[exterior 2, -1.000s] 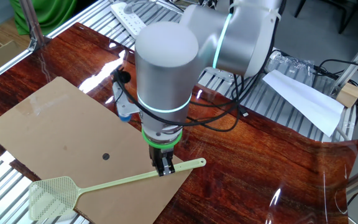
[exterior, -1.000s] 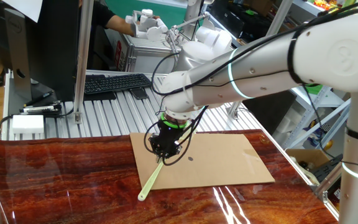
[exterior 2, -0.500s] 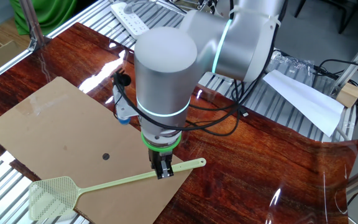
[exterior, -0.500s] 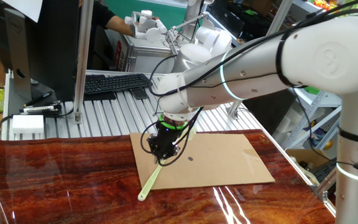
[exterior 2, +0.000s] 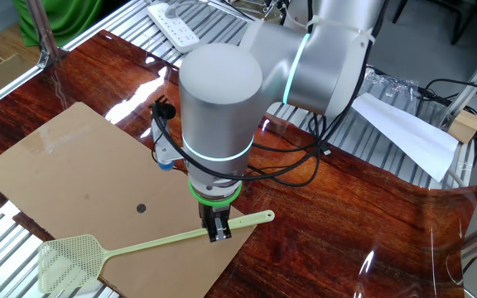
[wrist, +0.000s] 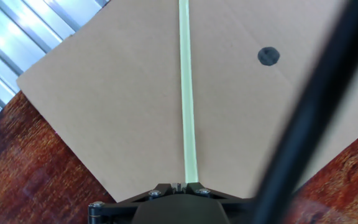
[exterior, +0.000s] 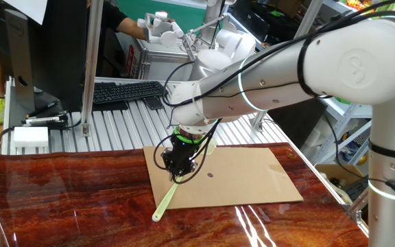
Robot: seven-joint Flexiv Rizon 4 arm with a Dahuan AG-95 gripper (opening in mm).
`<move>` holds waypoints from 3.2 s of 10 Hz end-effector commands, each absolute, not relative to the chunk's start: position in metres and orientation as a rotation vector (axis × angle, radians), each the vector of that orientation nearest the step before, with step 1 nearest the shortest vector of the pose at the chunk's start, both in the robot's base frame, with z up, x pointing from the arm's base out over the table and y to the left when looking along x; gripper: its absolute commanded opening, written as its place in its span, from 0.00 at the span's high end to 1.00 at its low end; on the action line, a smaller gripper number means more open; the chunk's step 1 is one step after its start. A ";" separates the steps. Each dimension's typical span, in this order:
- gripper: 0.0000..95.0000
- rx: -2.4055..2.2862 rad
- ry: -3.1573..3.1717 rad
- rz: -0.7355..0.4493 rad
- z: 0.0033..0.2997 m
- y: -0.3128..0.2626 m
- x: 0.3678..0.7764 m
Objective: Swat with a flyswatter
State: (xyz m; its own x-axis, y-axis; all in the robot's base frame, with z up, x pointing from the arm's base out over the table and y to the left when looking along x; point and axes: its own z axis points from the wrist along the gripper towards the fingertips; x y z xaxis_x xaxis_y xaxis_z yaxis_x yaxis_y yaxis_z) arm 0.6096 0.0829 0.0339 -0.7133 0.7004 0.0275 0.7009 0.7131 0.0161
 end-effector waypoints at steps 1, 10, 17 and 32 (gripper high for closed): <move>1.00 -1.177 -2.895 -0.029 0.034 0.082 0.609; 1.00 -1.141 -2.916 -0.043 0.025 0.075 0.582; 0.80 -1.154 -2.907 -0.049 0.024 0.075 0.582; 0.60 -1.191 -2.895 -0.061 0.009 0.078 0.580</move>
